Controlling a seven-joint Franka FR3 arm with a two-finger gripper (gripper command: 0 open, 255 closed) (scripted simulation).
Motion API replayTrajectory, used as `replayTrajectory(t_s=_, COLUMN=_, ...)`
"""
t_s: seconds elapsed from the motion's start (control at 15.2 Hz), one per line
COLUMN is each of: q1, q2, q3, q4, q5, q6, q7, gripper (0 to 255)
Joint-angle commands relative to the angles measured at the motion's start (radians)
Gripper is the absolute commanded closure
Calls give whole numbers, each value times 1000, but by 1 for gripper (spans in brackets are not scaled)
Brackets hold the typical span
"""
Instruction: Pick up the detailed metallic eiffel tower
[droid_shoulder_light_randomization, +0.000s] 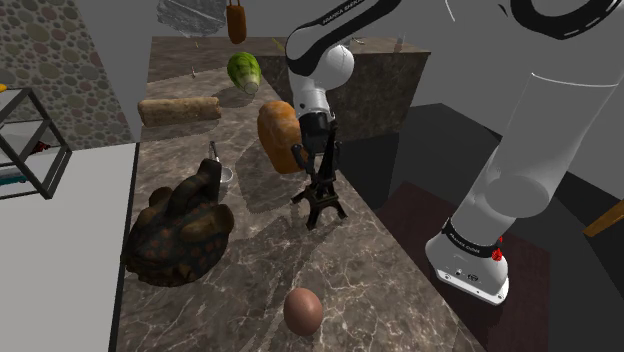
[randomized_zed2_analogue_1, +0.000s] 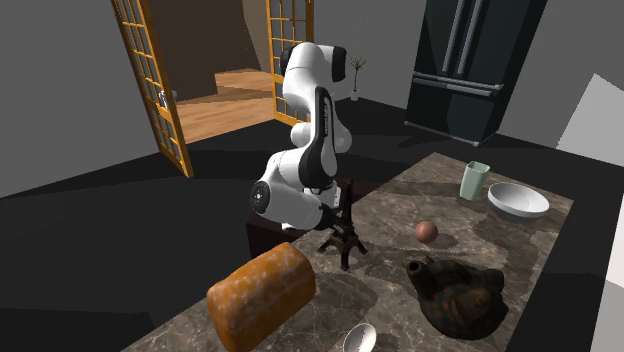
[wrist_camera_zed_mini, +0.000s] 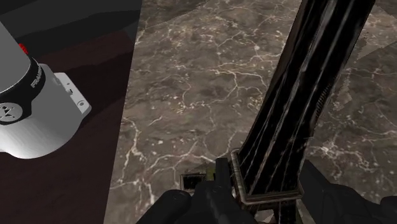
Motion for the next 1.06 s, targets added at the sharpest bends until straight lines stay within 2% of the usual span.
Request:
replayTrajectory(t_s=0.0, q1=-1, q2=-12, q3=0, q4=7, q5=0, q6=-17, q7=7, gripper=255)
replayTrajectory(t_s=0.99, q1=-10, q2=-97, q3=-6, q4=82, q5=9, q6=-163, q7=76, gripper=255)
